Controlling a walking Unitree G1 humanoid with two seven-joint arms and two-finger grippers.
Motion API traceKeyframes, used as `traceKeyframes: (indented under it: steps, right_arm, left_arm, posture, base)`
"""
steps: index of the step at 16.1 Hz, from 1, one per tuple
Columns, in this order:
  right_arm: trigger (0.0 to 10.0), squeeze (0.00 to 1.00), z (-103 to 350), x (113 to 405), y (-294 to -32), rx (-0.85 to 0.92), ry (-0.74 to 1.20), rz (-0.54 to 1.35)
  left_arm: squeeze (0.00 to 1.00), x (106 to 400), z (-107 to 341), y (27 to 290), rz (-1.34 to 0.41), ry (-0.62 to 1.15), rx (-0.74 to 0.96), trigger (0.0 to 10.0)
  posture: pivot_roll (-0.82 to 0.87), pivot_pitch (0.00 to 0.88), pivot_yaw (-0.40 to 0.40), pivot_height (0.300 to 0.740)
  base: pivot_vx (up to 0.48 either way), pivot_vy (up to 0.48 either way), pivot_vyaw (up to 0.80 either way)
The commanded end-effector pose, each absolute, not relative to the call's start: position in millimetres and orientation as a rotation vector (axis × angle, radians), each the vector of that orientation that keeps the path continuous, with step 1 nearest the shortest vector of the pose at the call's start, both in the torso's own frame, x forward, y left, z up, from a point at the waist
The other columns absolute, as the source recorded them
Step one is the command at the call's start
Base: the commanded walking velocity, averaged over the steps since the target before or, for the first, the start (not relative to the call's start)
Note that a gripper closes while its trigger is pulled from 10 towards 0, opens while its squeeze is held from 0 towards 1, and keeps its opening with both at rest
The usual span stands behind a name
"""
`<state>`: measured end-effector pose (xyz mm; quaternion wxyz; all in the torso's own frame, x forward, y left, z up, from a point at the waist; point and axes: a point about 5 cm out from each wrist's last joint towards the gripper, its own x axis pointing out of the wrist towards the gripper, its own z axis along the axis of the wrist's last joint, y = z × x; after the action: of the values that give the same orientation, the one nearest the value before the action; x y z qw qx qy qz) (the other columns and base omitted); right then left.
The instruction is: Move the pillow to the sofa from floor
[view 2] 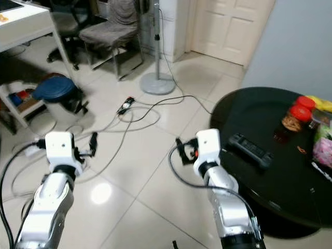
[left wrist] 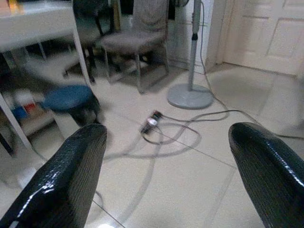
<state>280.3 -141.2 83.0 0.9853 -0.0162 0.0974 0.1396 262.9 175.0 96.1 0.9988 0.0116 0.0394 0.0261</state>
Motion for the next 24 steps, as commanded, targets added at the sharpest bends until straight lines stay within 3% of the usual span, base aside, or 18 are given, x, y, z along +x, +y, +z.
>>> traceKeyframes:
  steps: [1,6,12,17,20,24]
  right_arm:
    - [10.0,0.0,87,284,-131,-0.051,0.183,0.309]
    - [10.0,0.0,80,287,-120,-0.011,0.239,0.351]
    - [10.0,0.0,83,282,-129,0.063,0.255,0.313]
    - [10.0,0.0,83,281,-134,0.089,0.28,0.316]
    - [10.0,0.0,86,279,-131,0.125,0.283,0.36]
    - [10.0,0.0,86,284,-130,0.108,0.299,0.35]
  left_arm:
    - [0.0,258,102,182,0.046,0.069,0.049,10.0]
    - [0.0,252,111,195,0.07,0.052,0.104,10.0]
    - [0.0,276,121,170,-0.069,0.037,0.192,10.0]
    - [0.0,282,125,174,-0.026,0.026,0.171,10.0]
    - [0.0,274,114,172,-0.052,0.065,0.271,10.0]
    - [0.0,269,117,177,-0.009,0.05,0.231,10.0]
  posture:
    - [0.09,0.0,-0.033,0.74]
    - [0.11,0.0,-0.028,0.74]
    - [0.03,0.0,0.035,0.74]
    - [0.04,0.0,0.037,0.74]
    - [0.05,0.0,0.021,0.74]
    - [0.09,0.0,-0.002,0.74]
  base:
    - [0.0,0.0,0.8]
    - [0.0,0.0,0.8]
    - [0.0,0.0,0.8]
    - [0.0,0.0,0.8]
    - [0.0,0.0,0.8]
    - [0.0,0.0,0.8]
